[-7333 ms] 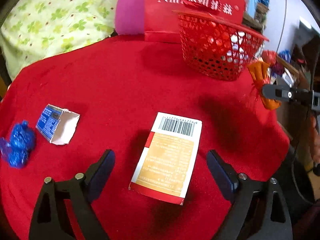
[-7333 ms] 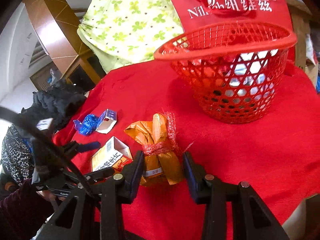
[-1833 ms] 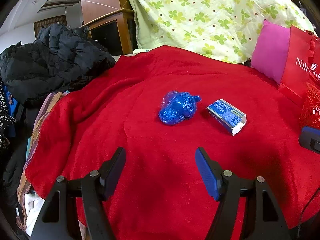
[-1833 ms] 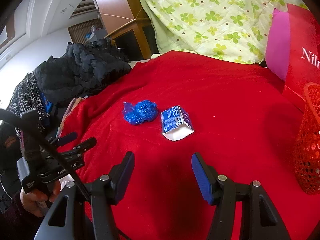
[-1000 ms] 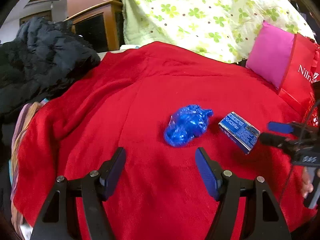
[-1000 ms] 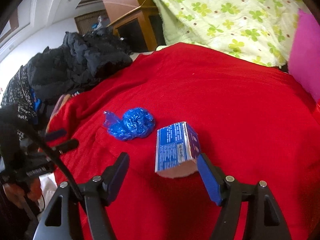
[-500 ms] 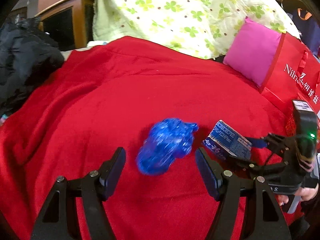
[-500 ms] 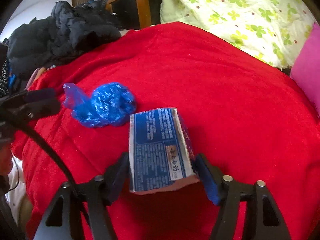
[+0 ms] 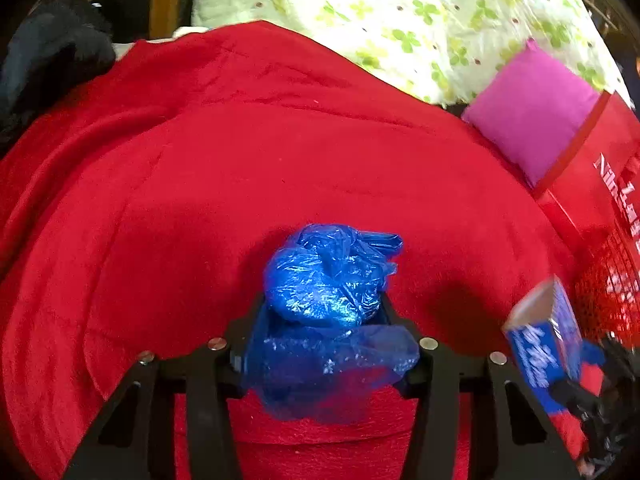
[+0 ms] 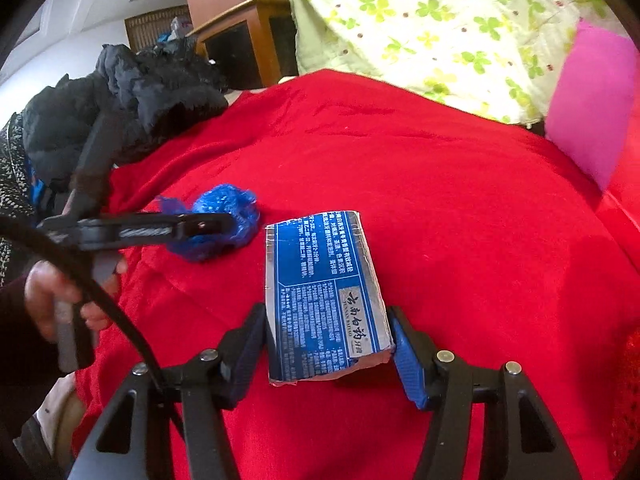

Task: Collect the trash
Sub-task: 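Grasp the blue plastic bag with the left tool while the right tool grasps the blue-and-white packet, then lift and carry the blue bag and packet over the red mesh basket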

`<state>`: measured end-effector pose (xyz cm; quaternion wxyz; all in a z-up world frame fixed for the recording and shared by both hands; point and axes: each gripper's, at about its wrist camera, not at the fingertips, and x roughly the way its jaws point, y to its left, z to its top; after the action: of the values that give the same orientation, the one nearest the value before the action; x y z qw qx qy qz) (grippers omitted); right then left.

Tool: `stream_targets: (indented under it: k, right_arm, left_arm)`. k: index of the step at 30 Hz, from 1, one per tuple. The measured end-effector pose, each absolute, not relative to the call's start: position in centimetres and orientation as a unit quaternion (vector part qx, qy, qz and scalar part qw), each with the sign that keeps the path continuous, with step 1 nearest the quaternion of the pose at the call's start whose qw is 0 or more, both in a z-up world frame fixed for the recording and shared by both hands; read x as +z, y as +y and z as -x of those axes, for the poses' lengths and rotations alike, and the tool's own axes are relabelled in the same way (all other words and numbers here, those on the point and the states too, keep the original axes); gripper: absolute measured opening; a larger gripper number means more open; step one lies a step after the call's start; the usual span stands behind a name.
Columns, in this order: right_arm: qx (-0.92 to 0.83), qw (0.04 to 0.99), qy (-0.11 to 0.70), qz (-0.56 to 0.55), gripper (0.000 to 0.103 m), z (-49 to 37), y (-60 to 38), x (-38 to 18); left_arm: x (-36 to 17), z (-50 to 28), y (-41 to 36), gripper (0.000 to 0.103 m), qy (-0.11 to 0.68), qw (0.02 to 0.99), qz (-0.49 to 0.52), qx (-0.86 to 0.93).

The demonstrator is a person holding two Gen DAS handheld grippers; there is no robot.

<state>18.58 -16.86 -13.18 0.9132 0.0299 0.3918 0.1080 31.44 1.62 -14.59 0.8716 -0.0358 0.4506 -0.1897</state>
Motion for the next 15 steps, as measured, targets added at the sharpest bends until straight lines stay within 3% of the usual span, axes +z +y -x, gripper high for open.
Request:
stream_targets:
  k: [8, 15]
  right_arm:
    - [0.097, 0.924, 0.368, -0.043, 0.063, -13.3, -18.7, -10.7]
    - [0.091, 0.934, 0.341, -0.058, 0.063, -9.2, -20.1, -8.5]
  left_arm:
    - [-11.9, -27.0, 1.5, 0.048, 0.419, 0.896, 0.024, -0.147]
    - [-6.5, -20.0, -1.0, 0.048, 0.361, 0.926, -0.027, -0.109]
